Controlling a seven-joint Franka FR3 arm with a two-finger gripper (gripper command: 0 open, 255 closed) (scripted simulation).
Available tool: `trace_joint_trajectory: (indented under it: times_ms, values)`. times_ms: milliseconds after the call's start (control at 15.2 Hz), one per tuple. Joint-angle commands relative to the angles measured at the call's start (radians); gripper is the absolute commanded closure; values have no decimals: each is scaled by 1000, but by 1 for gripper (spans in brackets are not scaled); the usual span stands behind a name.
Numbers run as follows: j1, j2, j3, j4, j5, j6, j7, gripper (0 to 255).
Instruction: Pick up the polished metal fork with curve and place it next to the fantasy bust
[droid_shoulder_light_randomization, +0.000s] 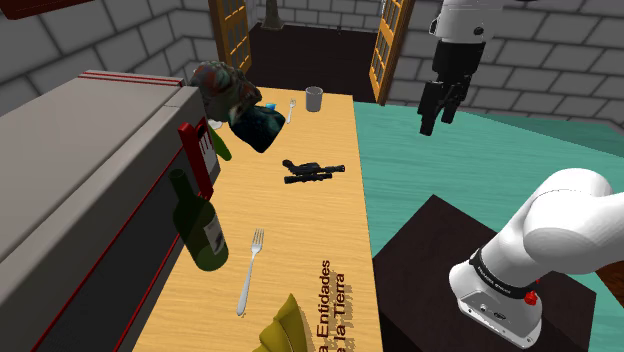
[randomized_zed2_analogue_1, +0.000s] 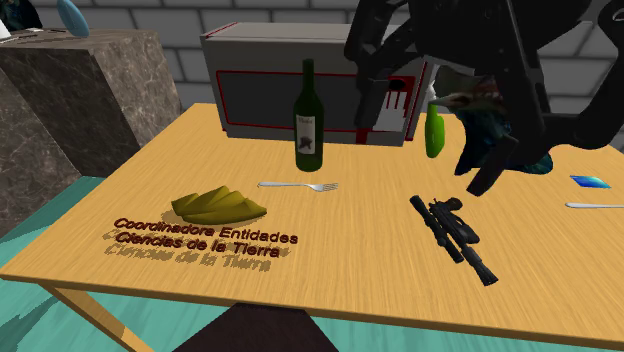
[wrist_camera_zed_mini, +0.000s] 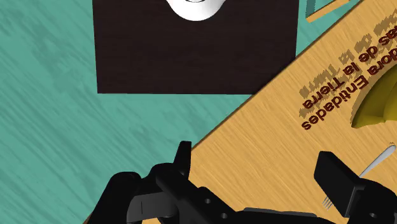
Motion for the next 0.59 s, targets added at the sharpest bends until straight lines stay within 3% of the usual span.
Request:
trace_joint_trajectory:
  times_ms: [0, 528]
  values:
    - [0, 0, 0, 0, 0, 0, 0, 0]
    - [20, 38, 188, -133, 135, 234, 264, 0]
